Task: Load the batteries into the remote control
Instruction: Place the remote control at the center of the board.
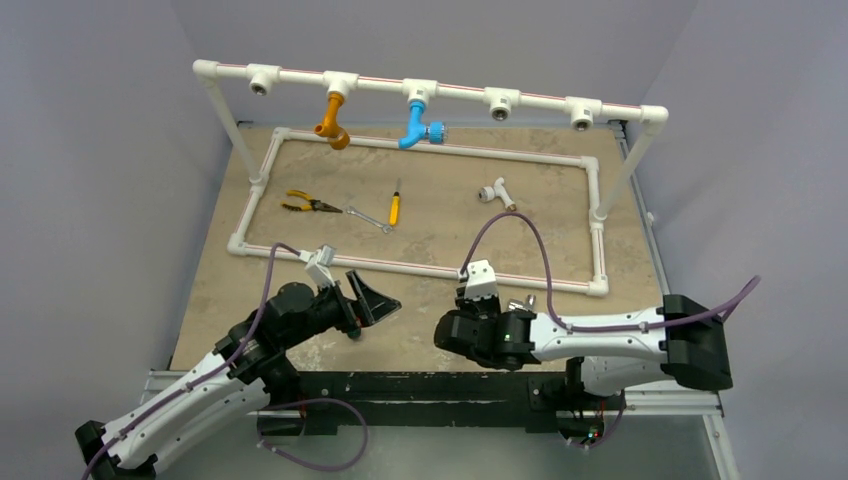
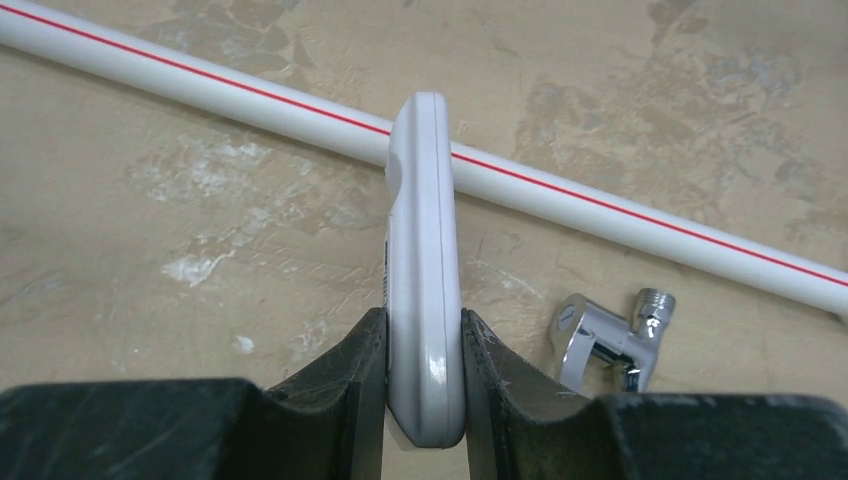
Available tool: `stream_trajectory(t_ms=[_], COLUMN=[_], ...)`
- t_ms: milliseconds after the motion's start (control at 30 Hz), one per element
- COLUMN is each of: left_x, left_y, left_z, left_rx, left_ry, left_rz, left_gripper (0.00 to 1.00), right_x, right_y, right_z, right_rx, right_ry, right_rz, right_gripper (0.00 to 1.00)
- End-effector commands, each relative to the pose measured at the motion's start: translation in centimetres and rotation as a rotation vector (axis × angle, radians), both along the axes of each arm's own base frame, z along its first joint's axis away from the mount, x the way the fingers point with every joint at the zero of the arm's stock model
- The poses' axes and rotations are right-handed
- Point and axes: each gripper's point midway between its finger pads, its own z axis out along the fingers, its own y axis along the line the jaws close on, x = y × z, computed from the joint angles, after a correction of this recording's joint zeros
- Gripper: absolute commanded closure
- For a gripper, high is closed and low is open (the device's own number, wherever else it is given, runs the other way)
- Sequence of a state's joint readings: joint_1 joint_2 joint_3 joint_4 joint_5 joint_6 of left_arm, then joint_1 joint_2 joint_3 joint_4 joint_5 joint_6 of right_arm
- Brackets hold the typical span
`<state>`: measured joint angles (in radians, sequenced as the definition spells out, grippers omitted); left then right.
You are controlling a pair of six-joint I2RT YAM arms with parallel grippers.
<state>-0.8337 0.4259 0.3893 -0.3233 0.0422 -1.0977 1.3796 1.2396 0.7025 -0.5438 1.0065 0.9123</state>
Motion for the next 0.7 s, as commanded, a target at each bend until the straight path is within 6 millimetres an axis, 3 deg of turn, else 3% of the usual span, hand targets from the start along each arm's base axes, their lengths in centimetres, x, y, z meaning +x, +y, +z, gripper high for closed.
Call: stream_trajectory(t_ms=[0, 133, 333, 667], left_x=[0.2, 0.2, 0.2, -0.1], left_y=[0.2, 0.2, 0.4, 0.4], left_z=[1.7, 1.2, -0.2, 0.3], left_rx=[-0.013, -0.010, -0.003, -0.035], left_ry=[-0.051, -0.037, 0.001, -0.005], left_rz=[0.006, 0.012, 0.027, 0.027], left_gripper=[0.00, 0.00, 0.00, 0.00], right_x=[1.8, 2.1, 1.5, 1.5], right_y=[-0.5, 0.0, 1.4, 3.0], right_z=[3.1, 2.1, -1.8, -5.5], right_rx=[-0.083, -0.257, -0.369, -0.474], right_ry=[-0.136, -0.136, -0.040, 0.010], right_rz=[-0.078, -0.066, -0.016, 0.020], right_gripper=[1.00, 1.00, 1.00, 0.72])
